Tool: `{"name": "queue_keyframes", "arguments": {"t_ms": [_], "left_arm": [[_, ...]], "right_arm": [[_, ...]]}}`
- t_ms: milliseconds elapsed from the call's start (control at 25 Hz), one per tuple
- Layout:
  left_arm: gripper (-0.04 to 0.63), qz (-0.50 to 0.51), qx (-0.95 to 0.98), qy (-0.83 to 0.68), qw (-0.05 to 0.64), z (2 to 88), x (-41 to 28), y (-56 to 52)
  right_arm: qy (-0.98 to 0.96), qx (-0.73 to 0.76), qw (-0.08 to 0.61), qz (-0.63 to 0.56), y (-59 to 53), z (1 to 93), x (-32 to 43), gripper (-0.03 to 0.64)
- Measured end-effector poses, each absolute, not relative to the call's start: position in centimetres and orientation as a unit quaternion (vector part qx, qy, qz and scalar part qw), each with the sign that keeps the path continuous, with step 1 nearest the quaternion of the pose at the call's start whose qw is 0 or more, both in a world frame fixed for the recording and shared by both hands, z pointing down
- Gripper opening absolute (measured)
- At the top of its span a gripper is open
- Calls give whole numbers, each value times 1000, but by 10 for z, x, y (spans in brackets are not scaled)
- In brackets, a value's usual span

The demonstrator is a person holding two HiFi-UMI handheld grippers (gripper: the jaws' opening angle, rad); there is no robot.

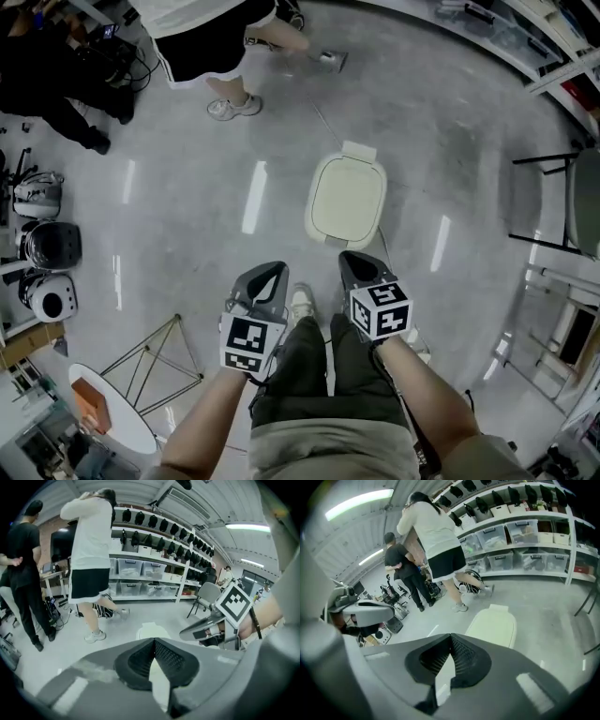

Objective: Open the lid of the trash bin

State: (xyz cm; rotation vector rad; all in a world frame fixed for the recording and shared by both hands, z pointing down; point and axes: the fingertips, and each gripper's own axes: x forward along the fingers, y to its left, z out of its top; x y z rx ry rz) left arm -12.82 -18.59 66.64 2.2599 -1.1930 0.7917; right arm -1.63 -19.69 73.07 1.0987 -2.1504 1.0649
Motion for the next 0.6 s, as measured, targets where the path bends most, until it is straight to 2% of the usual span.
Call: {"name": "queue_keyframes", "arguments": {"t_ms": [320, 600], "left_arm": [[3, 302, 806, -439, 256, 780, -127, -186], [2, 301, 797, -440, 283, 821, -130, -181]], "right_arm": [[-739, 408, 292, 449, -180, 883, -16, 3], [-696, 438, 252, 509, -181, 951, -18, 3]]}}
